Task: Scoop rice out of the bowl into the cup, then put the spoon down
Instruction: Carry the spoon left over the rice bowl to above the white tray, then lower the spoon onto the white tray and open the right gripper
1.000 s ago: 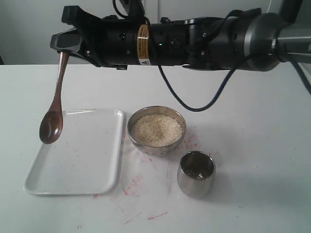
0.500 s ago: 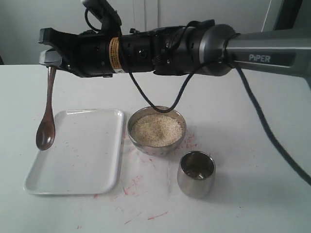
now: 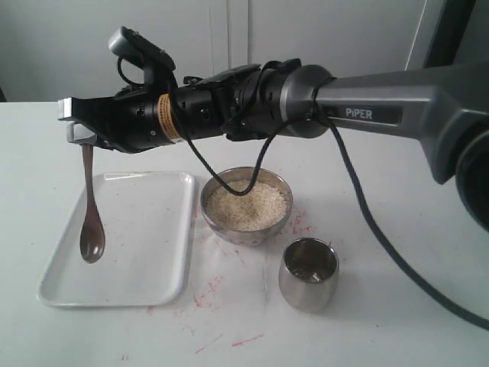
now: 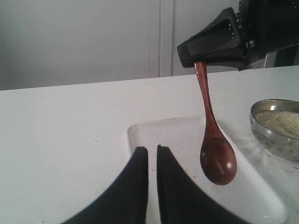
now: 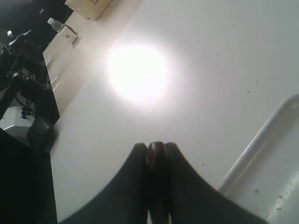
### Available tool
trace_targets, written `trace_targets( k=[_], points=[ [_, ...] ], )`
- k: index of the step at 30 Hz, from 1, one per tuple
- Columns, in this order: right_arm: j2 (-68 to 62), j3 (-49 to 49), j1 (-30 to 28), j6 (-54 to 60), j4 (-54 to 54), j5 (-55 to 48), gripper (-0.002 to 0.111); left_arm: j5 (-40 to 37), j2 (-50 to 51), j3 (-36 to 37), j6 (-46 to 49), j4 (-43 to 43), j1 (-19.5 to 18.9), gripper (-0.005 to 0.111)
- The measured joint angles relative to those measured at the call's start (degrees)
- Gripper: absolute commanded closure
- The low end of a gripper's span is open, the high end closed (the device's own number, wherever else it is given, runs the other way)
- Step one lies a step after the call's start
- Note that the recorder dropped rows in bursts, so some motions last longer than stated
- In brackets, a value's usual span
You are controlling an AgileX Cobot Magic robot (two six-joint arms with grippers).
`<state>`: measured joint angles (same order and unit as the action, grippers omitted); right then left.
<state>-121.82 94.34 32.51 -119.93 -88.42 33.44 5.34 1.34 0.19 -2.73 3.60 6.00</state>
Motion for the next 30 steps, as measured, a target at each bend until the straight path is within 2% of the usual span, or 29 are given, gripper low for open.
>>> trace_targets(
  k=[30],
  points=[
    [-3.8,0.3,0.0,0.5,-1.7,-1.4,0.108,0.0,0.0,0.0,0.0,0.0,0.0,0.092]
  ],
)
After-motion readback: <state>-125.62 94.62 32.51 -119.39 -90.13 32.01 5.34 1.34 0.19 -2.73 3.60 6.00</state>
